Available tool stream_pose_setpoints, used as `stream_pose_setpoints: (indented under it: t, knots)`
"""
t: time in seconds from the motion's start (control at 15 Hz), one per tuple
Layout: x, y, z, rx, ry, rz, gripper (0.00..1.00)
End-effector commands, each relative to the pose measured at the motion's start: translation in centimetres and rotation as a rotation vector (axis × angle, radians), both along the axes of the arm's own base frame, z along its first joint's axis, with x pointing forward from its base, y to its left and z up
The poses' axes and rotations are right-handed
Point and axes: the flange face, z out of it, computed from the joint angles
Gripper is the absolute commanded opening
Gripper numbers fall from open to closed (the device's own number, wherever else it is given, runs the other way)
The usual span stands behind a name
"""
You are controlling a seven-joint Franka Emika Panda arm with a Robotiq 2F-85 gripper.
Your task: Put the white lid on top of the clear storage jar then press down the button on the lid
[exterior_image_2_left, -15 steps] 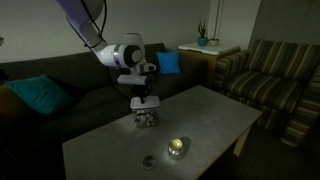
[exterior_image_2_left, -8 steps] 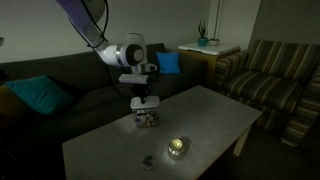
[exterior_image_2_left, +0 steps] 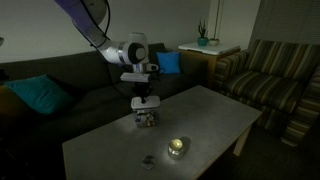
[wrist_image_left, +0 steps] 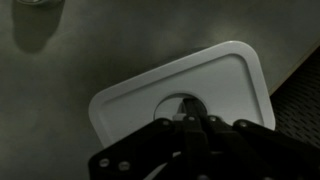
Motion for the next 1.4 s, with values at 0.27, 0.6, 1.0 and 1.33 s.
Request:
stream_pose_setpoints:
  t: [0.27,0.6,1.0,1.33]
  knots:
    - [-0.5,-1.8,-0.8,-0.013,-0.025,0.021,0.00]
    - [-1.0,-1.8,0.7,-0.038,-0.072,0.049,0.00]
    - [-2.6,-2.6,3.2,-0.089,-0.156,0.099,0.00]
    - [-3.8,-2.9,5.2,-0.097,-0.221,0.128,0.00]
